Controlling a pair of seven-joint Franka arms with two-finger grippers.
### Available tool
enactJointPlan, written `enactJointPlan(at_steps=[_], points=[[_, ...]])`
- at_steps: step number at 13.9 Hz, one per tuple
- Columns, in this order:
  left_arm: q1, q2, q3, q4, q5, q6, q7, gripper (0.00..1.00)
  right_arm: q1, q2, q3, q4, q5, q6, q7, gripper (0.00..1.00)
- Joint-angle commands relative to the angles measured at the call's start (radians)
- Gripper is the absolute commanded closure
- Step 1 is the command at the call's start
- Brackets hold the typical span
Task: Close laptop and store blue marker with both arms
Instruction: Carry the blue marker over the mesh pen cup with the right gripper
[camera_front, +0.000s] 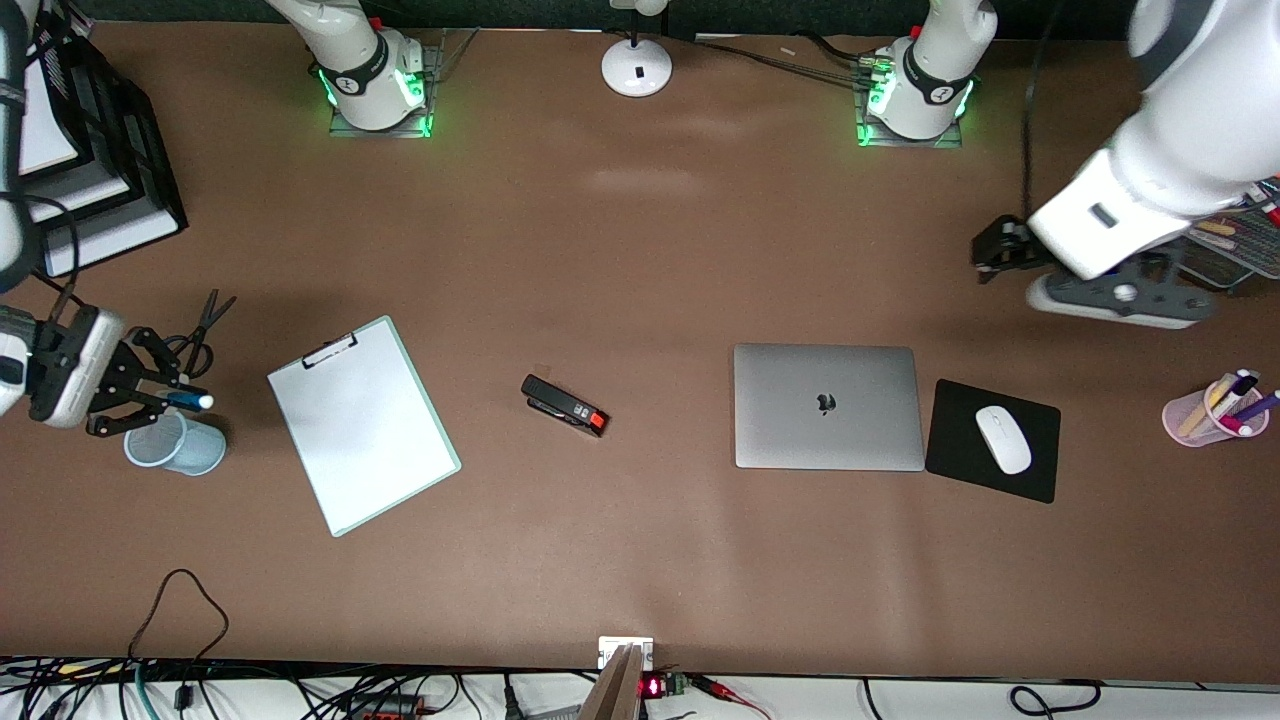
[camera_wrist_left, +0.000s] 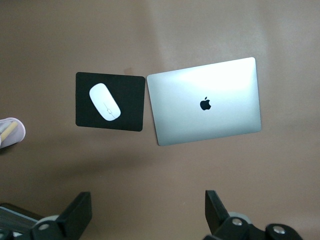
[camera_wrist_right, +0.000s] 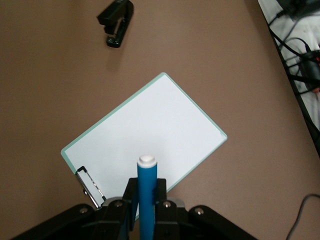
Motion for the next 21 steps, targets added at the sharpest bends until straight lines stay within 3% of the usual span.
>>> enactJointPlan(at_steps=[1,6,10,15,21], points=[[0.014,-0.072,0.086,-0.026,-0.074,-0.009,0.055,0.00,-0.073,0.075,0.010,0.107,0.089,-0.126,-0.120,0.98],[-0.005,-0.185,0.229,-0.143,-0.125,0.007,0.098,0.00,-0.189,0.207,0.013,0.243,0.238,-0.218,-0.261,0.99],[-0.080,-0.202,0.339,-0.151,-0.124,0.006,0.095,0.00,-0.224,0.268,0.013,0.278,0.316,-0.215,-0.283,0.98],[-0.078,-0.207,0.342,-0.166,-0.117,0.006,0.106,0.00,-0.256,0.379,0.013,0.358,0.448,-0.206,-0.292,0.98],[-0.078,-0.214,0.342,-0.169,-0.113,0.012,0.133,0.00,-0.302,0.396,0.010,0.359,0.442,-0.220,-0.300,0.98]])
